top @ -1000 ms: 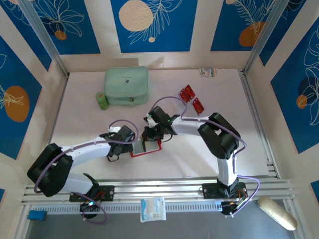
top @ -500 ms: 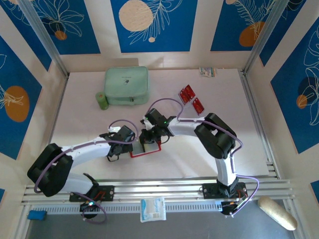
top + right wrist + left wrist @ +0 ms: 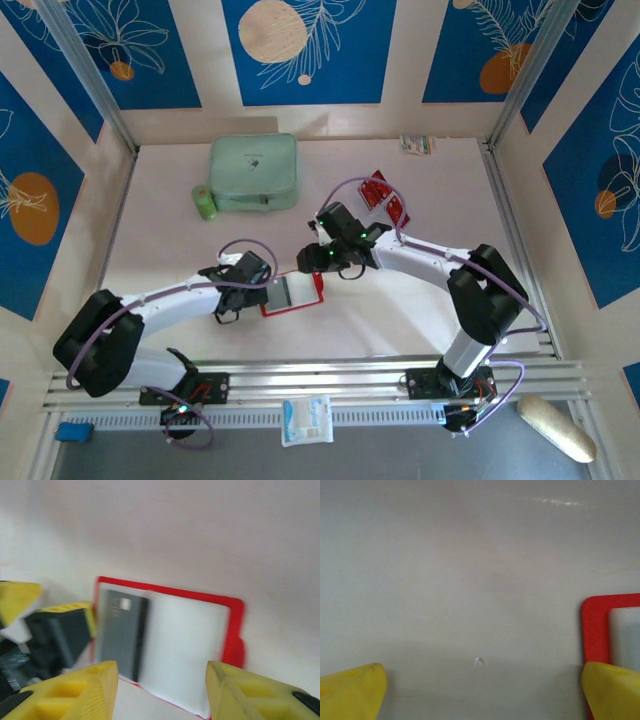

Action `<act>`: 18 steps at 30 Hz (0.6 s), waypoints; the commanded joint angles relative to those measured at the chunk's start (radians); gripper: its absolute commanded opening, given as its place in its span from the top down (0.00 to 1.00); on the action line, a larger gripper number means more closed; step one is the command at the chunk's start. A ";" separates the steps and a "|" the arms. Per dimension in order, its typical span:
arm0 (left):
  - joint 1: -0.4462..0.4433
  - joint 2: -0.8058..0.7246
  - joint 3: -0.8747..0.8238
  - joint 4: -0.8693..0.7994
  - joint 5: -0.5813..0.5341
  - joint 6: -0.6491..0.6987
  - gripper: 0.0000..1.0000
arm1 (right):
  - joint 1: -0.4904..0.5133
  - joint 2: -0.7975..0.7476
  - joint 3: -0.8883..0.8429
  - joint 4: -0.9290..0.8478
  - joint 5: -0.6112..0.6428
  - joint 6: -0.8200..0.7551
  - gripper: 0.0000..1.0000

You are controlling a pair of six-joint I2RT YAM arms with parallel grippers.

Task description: Put the credit cards into the card holder

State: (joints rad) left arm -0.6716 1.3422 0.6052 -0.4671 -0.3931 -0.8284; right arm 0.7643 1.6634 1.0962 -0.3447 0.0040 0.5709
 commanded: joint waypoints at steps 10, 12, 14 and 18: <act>0.007 -0.045 0.072 -0.053 0.018 0.038 0.00 | -0.005 0.083 -0.016 -0.074 0.092 -0.050 0.59; 0.008 -0.048 0.081 -0.057 0.018 0.044 0.00 | -0.010 0.085 -0.023 -0.066 0.088 -0.050 0.71; 0.007 -0.049 0.089 -0.059 0.021 0.051 0.00 | -0.018 0.081 -0.032 -0.063 0.087 -0.051 0.88; 0.007 -0.047 0.097 -0.058 0.031 0.060 0.00 | -0.041 0.042 -0.077 -0.059 0.088 -0.049 1.00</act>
State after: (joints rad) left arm -0.6716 1.3090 0.6739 -0.4953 -0.3752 -0.7891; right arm 0.7383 1.7428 1.0523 -0.3969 0.0967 0.5262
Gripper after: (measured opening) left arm 0.997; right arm 0.064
